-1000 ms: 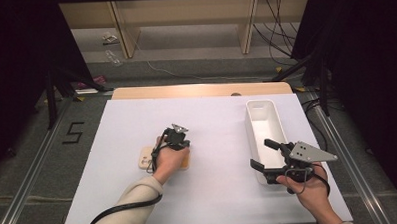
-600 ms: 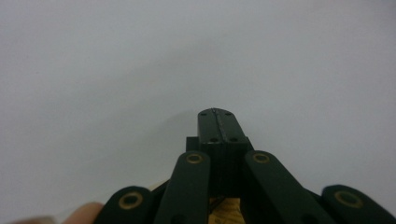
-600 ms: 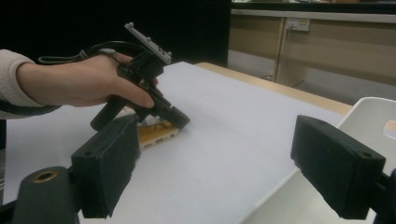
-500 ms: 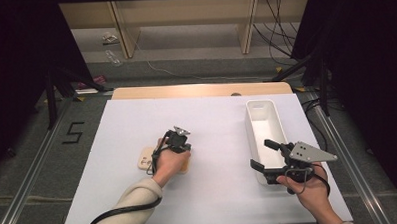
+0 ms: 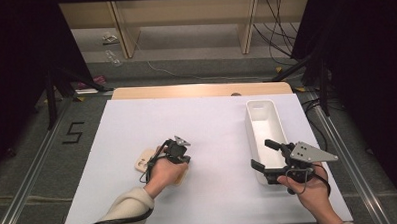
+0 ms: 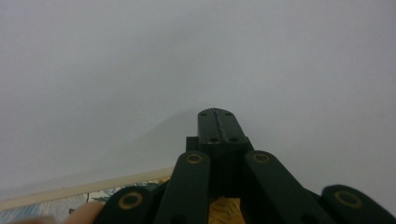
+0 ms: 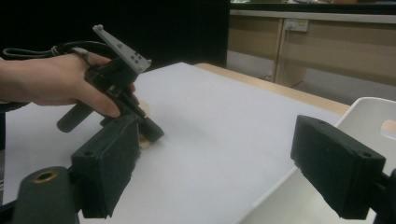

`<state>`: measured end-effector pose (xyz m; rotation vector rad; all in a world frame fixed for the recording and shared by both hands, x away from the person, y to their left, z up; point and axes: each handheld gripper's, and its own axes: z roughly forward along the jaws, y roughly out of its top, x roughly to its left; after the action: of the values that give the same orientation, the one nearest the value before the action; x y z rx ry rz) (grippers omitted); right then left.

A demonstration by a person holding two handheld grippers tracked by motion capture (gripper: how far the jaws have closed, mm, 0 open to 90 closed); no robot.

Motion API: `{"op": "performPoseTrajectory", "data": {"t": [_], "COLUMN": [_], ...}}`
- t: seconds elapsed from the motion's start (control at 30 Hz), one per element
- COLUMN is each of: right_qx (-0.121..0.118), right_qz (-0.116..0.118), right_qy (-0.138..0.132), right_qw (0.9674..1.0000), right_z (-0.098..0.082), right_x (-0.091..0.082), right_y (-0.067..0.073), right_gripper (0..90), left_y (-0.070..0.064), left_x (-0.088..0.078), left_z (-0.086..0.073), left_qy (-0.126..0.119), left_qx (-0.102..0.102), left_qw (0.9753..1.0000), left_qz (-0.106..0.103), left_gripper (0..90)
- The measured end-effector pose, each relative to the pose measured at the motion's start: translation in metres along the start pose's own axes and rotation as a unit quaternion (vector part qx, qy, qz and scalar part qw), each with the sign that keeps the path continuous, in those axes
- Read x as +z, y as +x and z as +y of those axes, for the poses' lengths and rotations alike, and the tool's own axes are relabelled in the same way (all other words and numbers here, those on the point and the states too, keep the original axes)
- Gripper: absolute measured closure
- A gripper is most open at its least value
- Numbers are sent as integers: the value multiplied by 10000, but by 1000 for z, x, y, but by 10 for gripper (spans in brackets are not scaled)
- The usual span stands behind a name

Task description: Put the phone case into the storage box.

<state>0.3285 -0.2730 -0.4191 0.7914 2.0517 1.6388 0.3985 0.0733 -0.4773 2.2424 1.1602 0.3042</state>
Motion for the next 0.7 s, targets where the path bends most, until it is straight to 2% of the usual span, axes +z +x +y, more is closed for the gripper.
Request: {"op": "performPoseTrajectory", "data": {"t": [0.2,0.23,0.4,0.7], "right_qx": [18,16,24,41], "right_qz": [-9,-10,-17,-28], "right_qy": [8,12,8,20], "right_qw": [10000,10000,10000,10000], "right_z": [0,0,0,-1], "right_x": [0,0,0,0], "right_y": [0,0,0,0], "right_gripper": [165,165,165,165], "left_y": [-5,-6,-6,0], "left_x": [-14,-19,-29,-50], "left_z": [-16,-22,-33,-57], "left_qy": [195,278,403,667], "left_qx": [178,274,377,407], "left_qw": [9995,9989,9979,9957], "left_qz": [-200,-248,-343,-498], "left_gripper": [897,897,897,896]}}
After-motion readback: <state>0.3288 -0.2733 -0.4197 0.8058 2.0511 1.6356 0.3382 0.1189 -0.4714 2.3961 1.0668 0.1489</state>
